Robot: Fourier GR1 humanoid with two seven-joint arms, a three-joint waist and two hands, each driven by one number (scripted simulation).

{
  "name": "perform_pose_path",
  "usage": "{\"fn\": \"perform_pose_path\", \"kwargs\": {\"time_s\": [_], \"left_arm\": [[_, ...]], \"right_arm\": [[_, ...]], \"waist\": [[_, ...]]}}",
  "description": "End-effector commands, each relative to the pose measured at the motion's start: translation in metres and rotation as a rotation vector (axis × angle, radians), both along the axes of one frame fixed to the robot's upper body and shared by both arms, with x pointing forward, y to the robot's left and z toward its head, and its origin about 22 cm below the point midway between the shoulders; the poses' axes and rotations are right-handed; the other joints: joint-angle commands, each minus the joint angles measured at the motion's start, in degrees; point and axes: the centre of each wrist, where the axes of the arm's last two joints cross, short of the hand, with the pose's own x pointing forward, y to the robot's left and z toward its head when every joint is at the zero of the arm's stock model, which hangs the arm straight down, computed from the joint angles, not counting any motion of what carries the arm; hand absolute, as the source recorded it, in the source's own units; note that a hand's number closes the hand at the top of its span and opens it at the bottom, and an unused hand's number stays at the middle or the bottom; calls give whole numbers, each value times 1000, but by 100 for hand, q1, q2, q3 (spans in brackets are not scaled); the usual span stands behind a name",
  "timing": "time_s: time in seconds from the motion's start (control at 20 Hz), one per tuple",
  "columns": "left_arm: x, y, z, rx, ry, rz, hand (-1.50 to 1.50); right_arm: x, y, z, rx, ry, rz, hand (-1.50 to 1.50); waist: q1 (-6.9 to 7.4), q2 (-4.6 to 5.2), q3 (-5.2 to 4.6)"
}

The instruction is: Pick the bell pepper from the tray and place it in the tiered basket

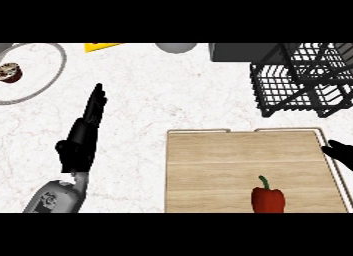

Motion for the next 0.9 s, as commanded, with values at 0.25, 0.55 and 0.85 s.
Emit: {"fn": "perform_pose_path", "kwargs": {"time_s": [0.25, 0.55, 0.85], "left_arm": [[-4, 2, -3, -2, 14, 12, 0], [2, -11, 0, -4, 7, 26, 0], [0, -8, -13, -4, 0, 3, 0]], "right_arm": [[-49, 37, 0, -140, -96, 110, -150], [-44, 41, -3, -196, -109, 174, -150], [-34, 46, -18, -239, -160, 227, -150]], "waist": [[-13, -10, 4], [-26, -4, 9], [55, 28, 8]]}}
